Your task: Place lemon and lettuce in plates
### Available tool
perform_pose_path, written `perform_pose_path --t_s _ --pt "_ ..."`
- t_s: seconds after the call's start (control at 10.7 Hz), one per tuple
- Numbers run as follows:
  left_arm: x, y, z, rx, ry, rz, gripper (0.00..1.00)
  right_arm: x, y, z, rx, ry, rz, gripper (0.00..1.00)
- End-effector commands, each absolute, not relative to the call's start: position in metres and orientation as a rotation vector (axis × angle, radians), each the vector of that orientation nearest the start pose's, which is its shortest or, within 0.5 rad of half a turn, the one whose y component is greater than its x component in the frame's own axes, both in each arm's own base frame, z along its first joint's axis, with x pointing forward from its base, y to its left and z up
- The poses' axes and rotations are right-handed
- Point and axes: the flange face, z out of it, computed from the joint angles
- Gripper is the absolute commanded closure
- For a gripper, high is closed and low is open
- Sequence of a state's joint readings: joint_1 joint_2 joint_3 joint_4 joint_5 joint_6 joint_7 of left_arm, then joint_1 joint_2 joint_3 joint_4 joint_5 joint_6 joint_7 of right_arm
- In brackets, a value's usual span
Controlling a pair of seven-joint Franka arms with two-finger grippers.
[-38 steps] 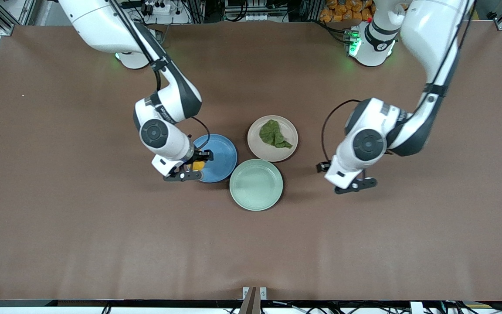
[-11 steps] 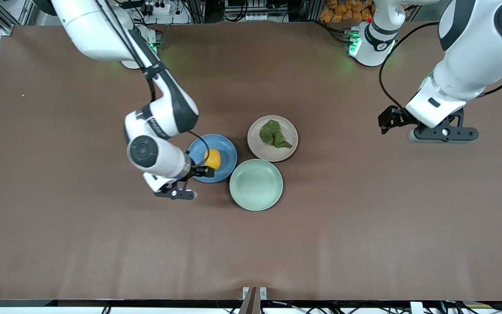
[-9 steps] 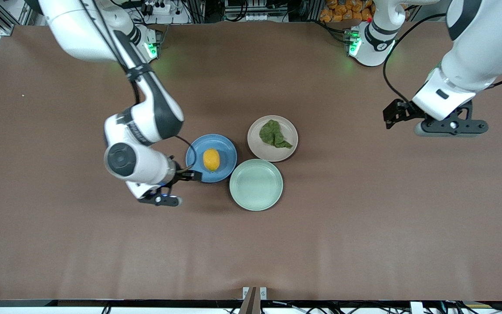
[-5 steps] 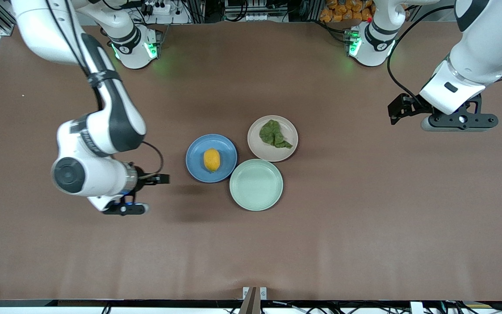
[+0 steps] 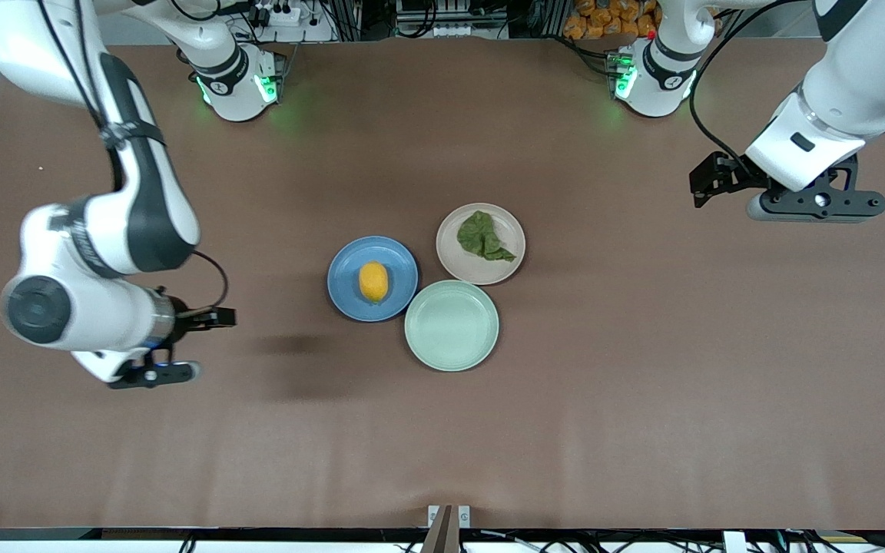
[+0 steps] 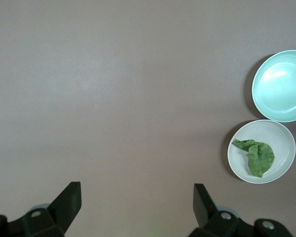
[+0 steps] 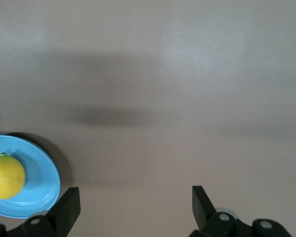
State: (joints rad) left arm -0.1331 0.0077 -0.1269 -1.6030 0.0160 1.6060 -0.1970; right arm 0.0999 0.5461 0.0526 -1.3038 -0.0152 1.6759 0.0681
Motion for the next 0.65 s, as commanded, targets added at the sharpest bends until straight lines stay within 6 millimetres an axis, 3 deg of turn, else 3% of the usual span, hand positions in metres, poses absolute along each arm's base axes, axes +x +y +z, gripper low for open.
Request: perform_pose_path --t_s 0.0,0.19,0.56 --pt "0.541 -0.133 0.626 -3.133 0.118 -0.019 0.00 0.675 0.069 0.454 -3.146 -0.121 0.258 0.00" --pt "0.541 -0.132 0.632 -3.135 0.115 -0.031 0.00 0.665 0.046 0.480 -3.151 -0.164 0.238 0.00" --pt "0.543 -0.126 0.630 -3.135 0.099 -0.026 0.00 0.614 0.029 0.524 -3.162 -0.136 0.213 0.00"
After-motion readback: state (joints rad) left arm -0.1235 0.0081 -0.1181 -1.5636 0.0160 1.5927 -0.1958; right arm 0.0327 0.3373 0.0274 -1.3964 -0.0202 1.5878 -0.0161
